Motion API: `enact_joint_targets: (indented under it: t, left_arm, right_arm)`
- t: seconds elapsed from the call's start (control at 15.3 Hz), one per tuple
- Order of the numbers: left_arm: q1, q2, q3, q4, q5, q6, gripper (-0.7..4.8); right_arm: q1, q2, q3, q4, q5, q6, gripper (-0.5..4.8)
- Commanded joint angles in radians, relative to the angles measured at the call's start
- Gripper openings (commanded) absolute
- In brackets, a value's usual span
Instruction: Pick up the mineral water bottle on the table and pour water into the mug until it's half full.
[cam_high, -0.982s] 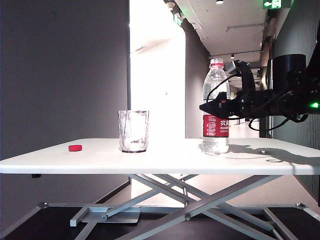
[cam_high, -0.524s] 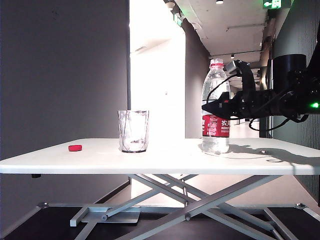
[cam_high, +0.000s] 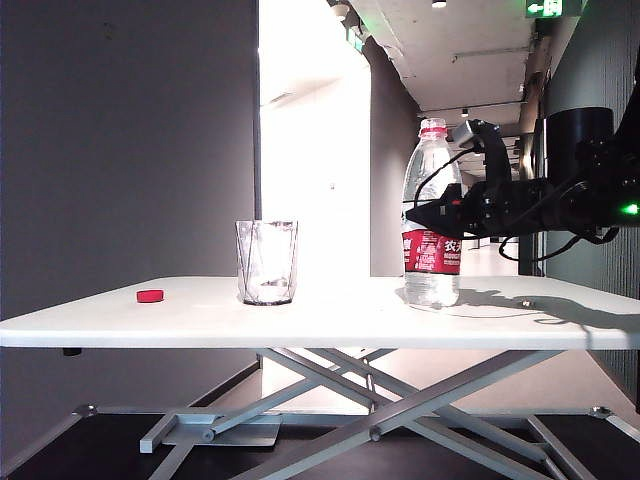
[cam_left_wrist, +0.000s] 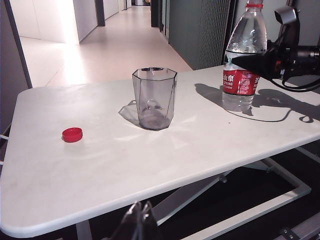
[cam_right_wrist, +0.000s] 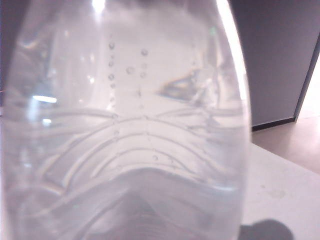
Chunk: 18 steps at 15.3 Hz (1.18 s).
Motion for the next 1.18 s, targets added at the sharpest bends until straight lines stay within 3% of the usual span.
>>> enact_joint_targets:
  t: [0.07, 0.46, 0.65, 0.92, 1.11, 1.18]
  left_arm:
    - [-0.001, 0.001, 0.003, 0.003, 0.002, 0.008, -0.05]
    - [-0.001, 0.001, 0.003, 0.0, 0.002, 0.008, -0.05]
    - [-0.001, 0.001, 0.003, 0.0, 0.002, 0.008, -0.05]
    - [-0.001, 0.001, 0.003, 0.0, 0.002, 0.007, -0.05]
    - [-0.001, 0.001, 0.003, 0.0, 0.002, 0.007, -0.05]
    - [-0.001, 0.001, 0.003, 0.0, 0.002, 0.007, -0.05]
  right_arm:
    - [0.001, -0.042, 0.003, 0.006, -0.008, 0.001, 1.64]
    - [0.006, -0.112, 0.003, -0.081, -0.008, -0.026, 1.64]
    - [0.035, -0.137, 0.004, -0.151, -0.004, -0.118, 1.6]
    - [0.111, -0.166, 0.005, -0.251, 0.168, -0.244, 1.57]
    - [0.164, -0.166, 0.005, -0.254, 0.291, -0.253, 1.57]
    - [0.2, -0.166, 0.005, -0.263, 0.37, -0.314, 1.57]
